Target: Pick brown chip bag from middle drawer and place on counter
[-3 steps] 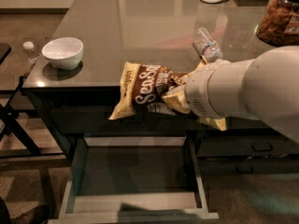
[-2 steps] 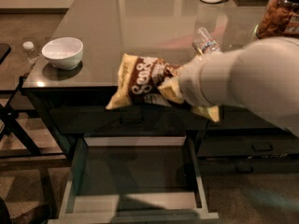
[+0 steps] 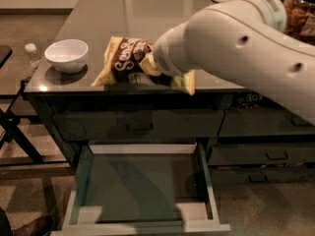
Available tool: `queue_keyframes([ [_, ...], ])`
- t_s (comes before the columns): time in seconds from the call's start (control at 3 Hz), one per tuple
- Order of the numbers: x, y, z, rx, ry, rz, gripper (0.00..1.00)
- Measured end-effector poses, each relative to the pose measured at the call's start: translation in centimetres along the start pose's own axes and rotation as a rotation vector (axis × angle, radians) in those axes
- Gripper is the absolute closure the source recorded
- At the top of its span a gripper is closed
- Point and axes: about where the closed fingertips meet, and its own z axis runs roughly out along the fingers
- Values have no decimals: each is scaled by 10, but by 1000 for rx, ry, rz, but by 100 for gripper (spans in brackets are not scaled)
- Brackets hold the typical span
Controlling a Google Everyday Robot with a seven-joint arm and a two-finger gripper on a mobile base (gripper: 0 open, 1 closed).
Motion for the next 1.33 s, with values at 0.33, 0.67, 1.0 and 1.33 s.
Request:
queue_keyframes([
  [0.33, -7, -5, 4, 35, -1, -3, 100],
  [0.67, 6, -15, 17, 14, -11, 30, 100],
  [1.0, 6, -30, 39, 4, -15, 57, 100],
  [1.33, 2, -42, 58, -3, -15, 58, 100],
])
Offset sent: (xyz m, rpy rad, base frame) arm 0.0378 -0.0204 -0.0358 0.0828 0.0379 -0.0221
